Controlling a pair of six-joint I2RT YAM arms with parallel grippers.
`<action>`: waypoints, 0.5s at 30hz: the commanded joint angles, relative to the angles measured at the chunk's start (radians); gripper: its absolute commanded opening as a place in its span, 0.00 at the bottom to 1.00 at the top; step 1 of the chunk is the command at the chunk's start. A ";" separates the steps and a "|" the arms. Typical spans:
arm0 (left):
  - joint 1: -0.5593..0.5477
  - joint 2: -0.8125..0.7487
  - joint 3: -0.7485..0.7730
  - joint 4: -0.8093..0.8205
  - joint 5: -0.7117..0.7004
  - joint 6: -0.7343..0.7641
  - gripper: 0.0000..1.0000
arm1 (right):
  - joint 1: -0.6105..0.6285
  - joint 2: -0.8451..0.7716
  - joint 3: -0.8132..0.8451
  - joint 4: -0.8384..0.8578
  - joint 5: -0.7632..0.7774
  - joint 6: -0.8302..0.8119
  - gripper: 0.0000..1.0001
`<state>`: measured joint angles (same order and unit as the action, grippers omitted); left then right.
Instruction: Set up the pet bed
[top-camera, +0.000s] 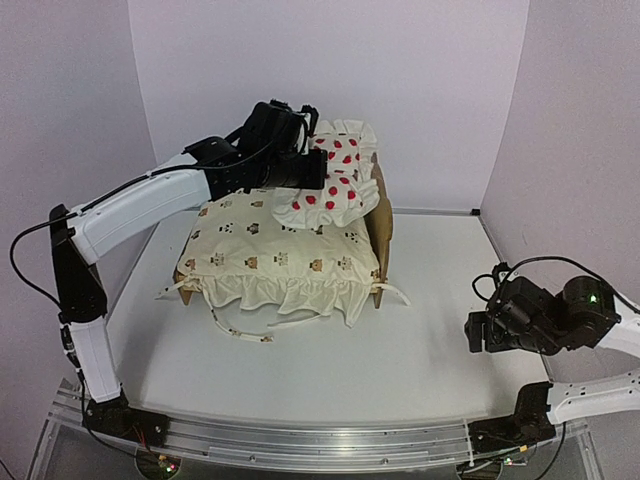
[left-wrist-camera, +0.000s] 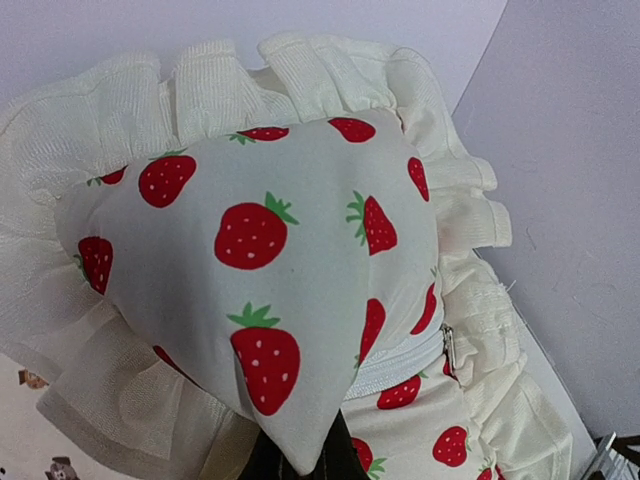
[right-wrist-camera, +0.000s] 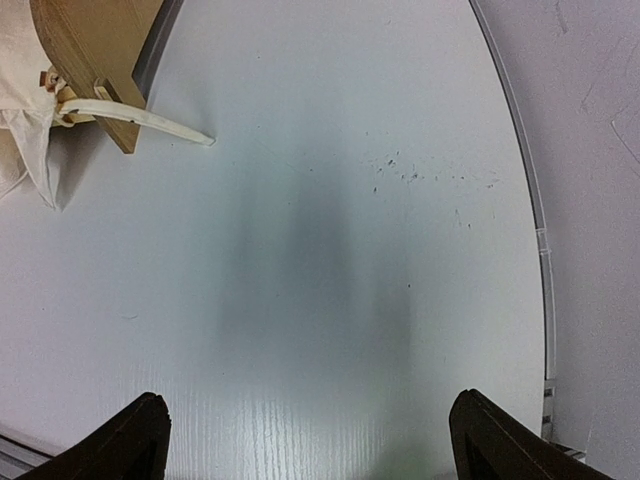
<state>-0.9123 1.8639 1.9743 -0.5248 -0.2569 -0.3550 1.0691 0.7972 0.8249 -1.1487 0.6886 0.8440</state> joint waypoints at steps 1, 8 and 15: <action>0.032 0.125 0.181 0.020 0.002 -0.030 0.00 | -0.003 0.016 0.033 -0.006 0.007 0.022 0.98; 0.096 0.317 0.373 -0.007 0.050 -0.102 0.00 | -0.004 0.007 0.020 -0.004 0.000 0.030 0.98; 0.133 0.393 0.354 0.065 0.135 -0.117 0.00 | -0.004 -0.001 0.006 -0.003 -0.003 0.033 0.98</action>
<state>-0.7909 2.2410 2.2983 -0.5317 -0.1796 -0.4551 1.0691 0.8034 0.8249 -1.1477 0.6804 0.8613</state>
